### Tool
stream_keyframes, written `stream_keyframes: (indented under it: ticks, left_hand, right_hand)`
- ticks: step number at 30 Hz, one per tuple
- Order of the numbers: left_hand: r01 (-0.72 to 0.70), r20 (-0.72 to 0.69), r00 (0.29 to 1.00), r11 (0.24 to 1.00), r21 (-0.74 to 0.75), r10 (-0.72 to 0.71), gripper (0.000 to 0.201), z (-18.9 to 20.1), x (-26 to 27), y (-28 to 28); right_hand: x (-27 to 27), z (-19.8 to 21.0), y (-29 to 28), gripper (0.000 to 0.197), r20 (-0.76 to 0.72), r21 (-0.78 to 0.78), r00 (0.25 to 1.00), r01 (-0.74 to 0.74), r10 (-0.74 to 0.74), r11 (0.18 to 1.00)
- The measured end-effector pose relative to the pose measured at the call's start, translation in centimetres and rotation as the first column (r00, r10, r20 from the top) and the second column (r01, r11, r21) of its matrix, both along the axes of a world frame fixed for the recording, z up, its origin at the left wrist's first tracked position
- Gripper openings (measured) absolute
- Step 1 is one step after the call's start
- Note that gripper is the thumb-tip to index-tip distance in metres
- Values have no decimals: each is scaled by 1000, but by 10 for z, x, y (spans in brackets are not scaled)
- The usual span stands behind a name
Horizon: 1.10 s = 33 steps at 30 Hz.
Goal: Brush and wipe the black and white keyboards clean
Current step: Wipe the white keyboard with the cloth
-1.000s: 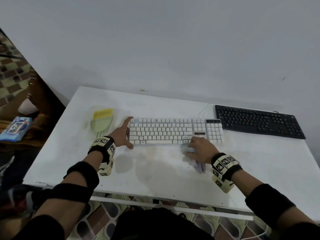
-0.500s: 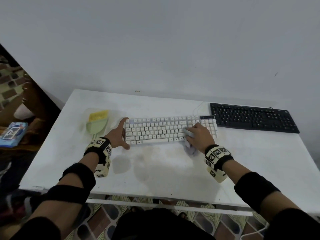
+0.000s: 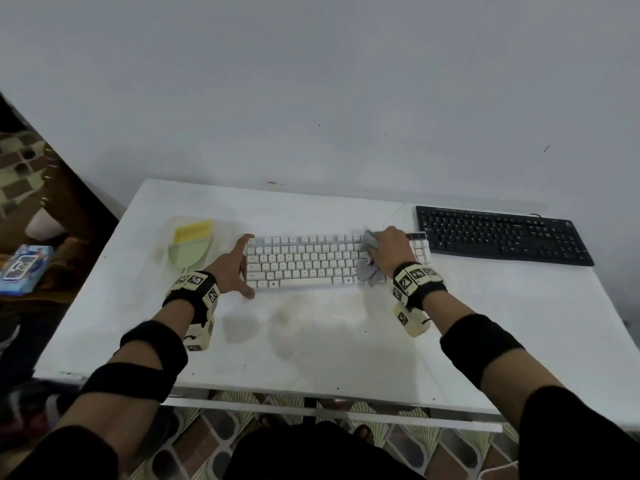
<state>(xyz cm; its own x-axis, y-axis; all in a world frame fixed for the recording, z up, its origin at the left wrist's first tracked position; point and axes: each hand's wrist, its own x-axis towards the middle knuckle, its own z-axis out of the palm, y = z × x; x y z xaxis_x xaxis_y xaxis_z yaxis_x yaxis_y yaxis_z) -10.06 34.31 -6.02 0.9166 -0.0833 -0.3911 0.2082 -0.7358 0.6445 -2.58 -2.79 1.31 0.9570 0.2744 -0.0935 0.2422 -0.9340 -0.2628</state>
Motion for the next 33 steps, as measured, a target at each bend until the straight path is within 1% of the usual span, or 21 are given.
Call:
stream_keyframes:
  ticks: [1, 3, 7, 8, 10, 12, 14, 16, 17, 19, 20, 21, 24, 28, 31, 33]
  left_hand:
    - [5, 7, 1000, 1000, 13, -5, 148, 1, 1, 1]
    - [38, 9, 999, 998, 48, -38, 148, 4, 5, 2]
    - [124, -45, 992, 984, 126, -119, 149, 11, 19, -1]
    - [125, -63, 991, 984, 130, -117, 149, 11, 21, -1]
    - [119, -79, 991, 983, 136, -109, 150, 10, 23, 0]
    - [123, -75, 991, 982, 144, -113, 149, 10, 23, 0]
    - [121, -65, 991, 983, 139, -113, 148, 9, 22, -2]
    - [117, -62, 992, 984, 134, -109, 147, 10, 21, -2]
    - [116, -57, 992, 985, 129, -109, 147, 10, 21, -2]
    - [117, -42, 993, 986, 123, -112, 147, 10, 20, -3]
    - [116, -36, 993, 985, 126, -112, 147, 10, 19, -3]
    - [114, -32, 993, 985, 128, -110, 147, 10, 19, -3]
    - [118, -26, 993, 983, 138, -116, 149, 8, 17, 0]
    - [121, -17, 993, 982, 145, -120, 150, 6, 16, 1]
    - [126, -13, 992, 981, 146, -125, 149, 5, 16, 1]
    - [129, -21, 992, 980, 151, -127, 150, 6, 17, 1]
  right_hand:
    - [-4, -4, -1, 21, -30, -18, 1000, -1, 0, 1000]
    - [-14, -10, -9, 28, -39, -97, 999, -42, 38, 994]
    - [-38, -15, -28, 28, -107, -183, 986, -144, 126, 973]
    - [-44, -16, -30, 30, -112, -220, 983, -170, 148, 961]
    - [-56, -19, -35, 29, -125, -294, 963, -264, 237, 919]
    - [-64, -21, -43, 25, -137, -282, 938, -346, 319, 895]
    - [-62, -17, -50, 23, -144, -224, 925, -377, 352, 899]
    - [-50, -9, -50, 26, -139, -178, 937, -340, 319, 923]
    - [-43, -5, -48, 27, -110, -148, 956, -287, 272, 947]
    - [-30, 1, -43, 25, 18, -93, 986, -164, 166, 982]
    - [-26, 1, -40, 22, 72, -71, 989, -126, 131, 990]
    - [-25, 0, -37, 22, 79, -61, 991, -101, 105, 993]
    - [-38, -7, -25, 33, -41, -122, 994, -109, 105, 986]
    - [-73, -22, -30, 32, -70, -87, 996, -57, 51, 995]
    - [-93, -26, -42, 33, -129, -82, 986, -114, 103, 990]
    - [-87, -19, -43, 30, -115, -75, 983, -150, 141, 986]
